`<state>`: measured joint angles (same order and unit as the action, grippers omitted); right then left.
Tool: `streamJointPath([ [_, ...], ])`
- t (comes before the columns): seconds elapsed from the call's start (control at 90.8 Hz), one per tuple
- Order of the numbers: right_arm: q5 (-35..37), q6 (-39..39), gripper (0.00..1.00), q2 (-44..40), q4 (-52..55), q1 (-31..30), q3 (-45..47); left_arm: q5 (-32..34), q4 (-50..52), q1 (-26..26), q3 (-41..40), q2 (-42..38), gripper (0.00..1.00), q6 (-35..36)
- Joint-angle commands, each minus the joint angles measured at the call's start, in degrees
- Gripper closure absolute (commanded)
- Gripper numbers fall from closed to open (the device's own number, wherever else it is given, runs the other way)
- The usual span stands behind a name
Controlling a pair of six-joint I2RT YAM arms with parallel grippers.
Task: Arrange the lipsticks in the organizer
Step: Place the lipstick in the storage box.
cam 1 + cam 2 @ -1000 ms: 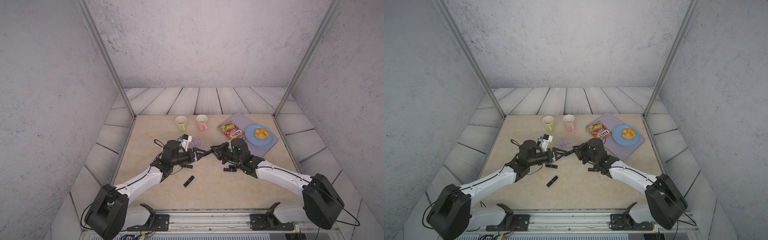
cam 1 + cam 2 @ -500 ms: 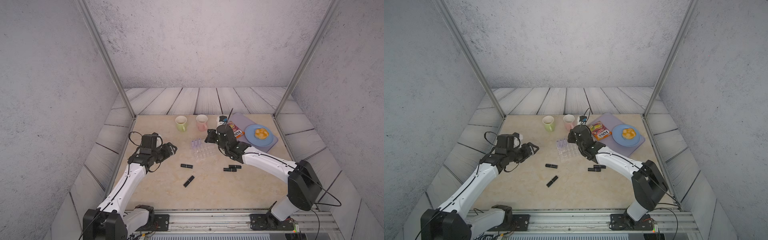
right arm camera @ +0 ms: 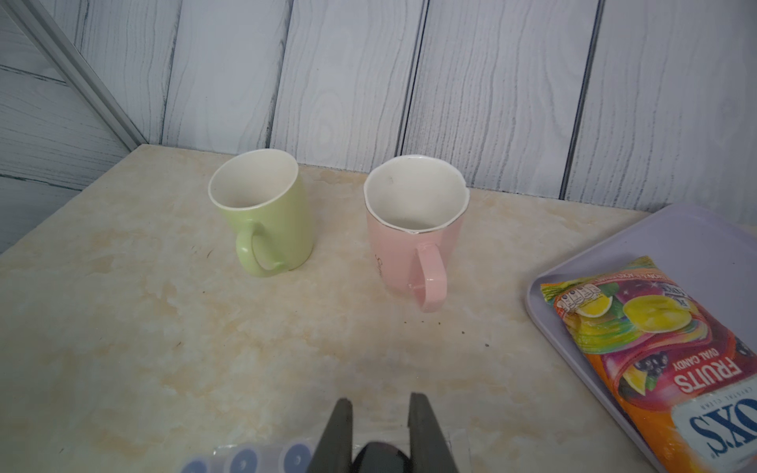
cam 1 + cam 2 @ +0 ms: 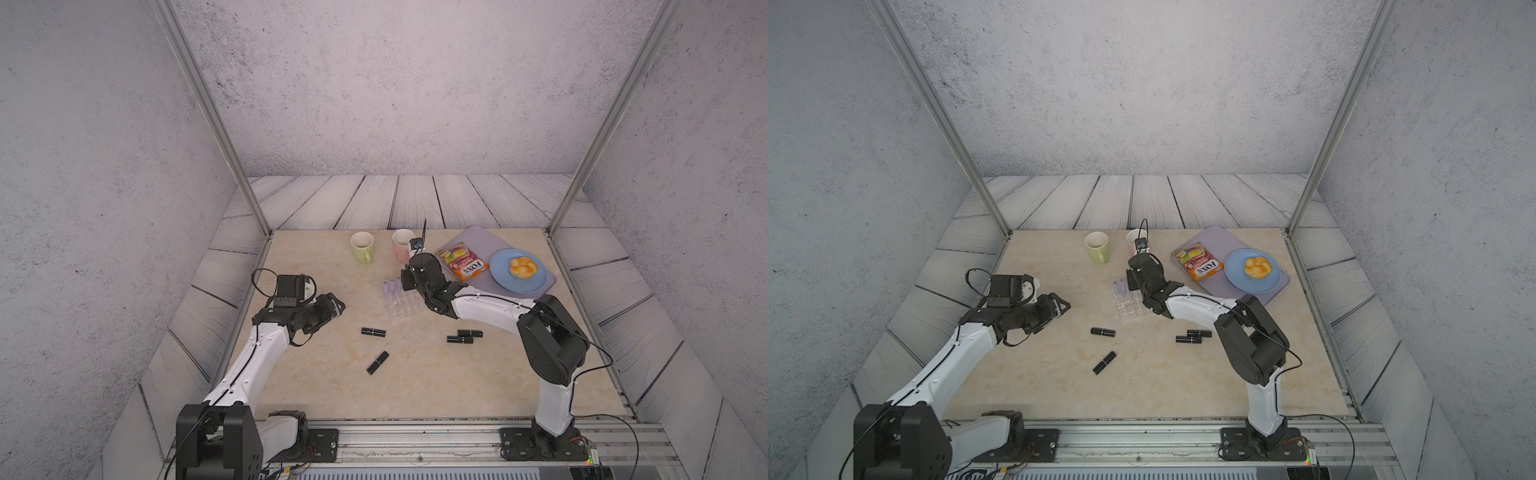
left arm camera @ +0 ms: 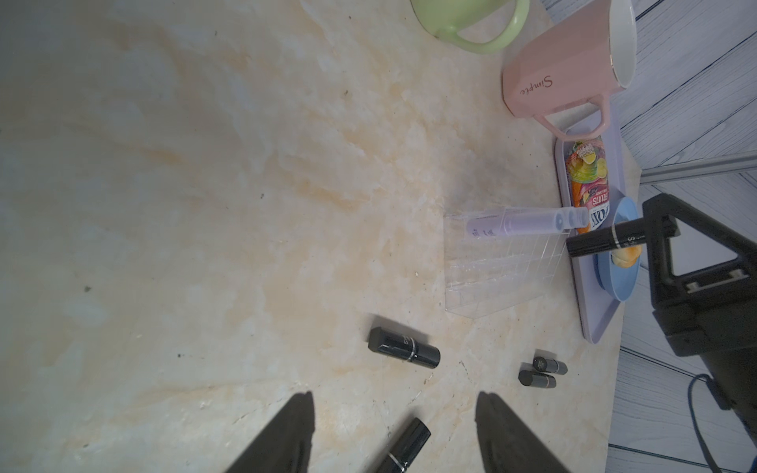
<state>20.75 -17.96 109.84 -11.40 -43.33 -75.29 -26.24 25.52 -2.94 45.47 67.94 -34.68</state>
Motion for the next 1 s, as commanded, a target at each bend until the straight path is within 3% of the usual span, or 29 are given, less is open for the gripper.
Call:
streamJointPath([
  [0.0,1.5,0.0,1.0,1.2,-2.1,0.1,-2.1,-1.9,0.6,0.9,-0.1,0.5,0.33,1.6],
  [0.991,3.5,-5.1,1.0,6.4,-1.8,0.2,-2.6,-3.6,-0.6,1.4,-0.6,0.5,0.37,1.9],
])
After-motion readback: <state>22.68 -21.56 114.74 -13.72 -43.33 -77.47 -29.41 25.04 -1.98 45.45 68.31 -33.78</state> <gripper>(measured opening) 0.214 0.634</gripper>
